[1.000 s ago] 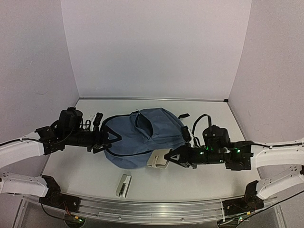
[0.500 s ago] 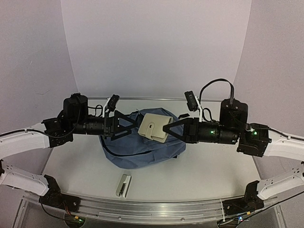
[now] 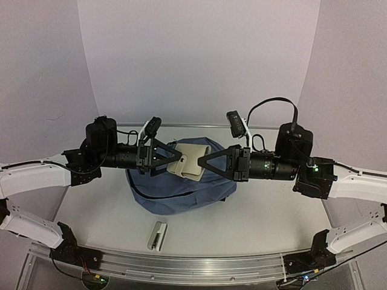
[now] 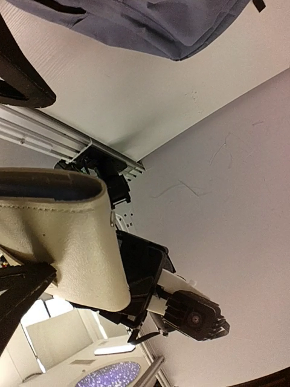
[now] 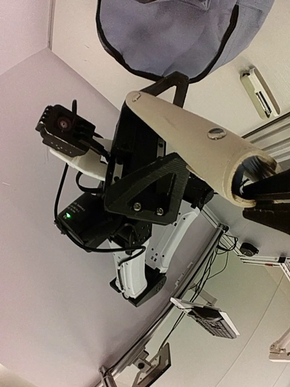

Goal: Pack the student bag
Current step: Pick up the personal item from the center of the board.

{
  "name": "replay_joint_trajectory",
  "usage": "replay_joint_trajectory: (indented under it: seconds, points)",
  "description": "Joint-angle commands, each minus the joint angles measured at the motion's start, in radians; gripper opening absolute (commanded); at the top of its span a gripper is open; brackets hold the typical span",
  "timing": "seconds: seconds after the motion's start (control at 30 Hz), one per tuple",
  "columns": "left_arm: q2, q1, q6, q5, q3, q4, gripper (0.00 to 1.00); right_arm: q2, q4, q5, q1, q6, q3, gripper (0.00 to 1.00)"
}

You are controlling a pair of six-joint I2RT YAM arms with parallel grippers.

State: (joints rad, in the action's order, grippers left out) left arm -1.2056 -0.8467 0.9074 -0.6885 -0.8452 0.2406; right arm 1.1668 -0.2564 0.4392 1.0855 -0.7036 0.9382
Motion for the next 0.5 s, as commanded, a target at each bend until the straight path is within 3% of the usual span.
replay_joint_trajectory:
  seconds: [0.0,0.17,0.33,0.47]
  points:
    - [0.001,-0.015,0.013,-0.084,-0.047,0.133,0.82,0.023,-0.099,0.036,0.004,-0.005,0.025,0.0]
    - [0.025,-0.016,0.029,-0.092,-0.009,0.176,0.6,0.031,-0.154,0.04,0.004,-0.037,-0.007,0.0]
    - [0.033,-0.015,0.057,-0.118,0.021,0.216,0.55,0.035,-0.193,0.047,0.003,-0.054,-0.022,0.0]
    - [0.04,-0.015,0.076,-0.131,0.038,0.25,0.37,0.036,-0.195,0.019,0.003,-0.056,-0.032,0.0]
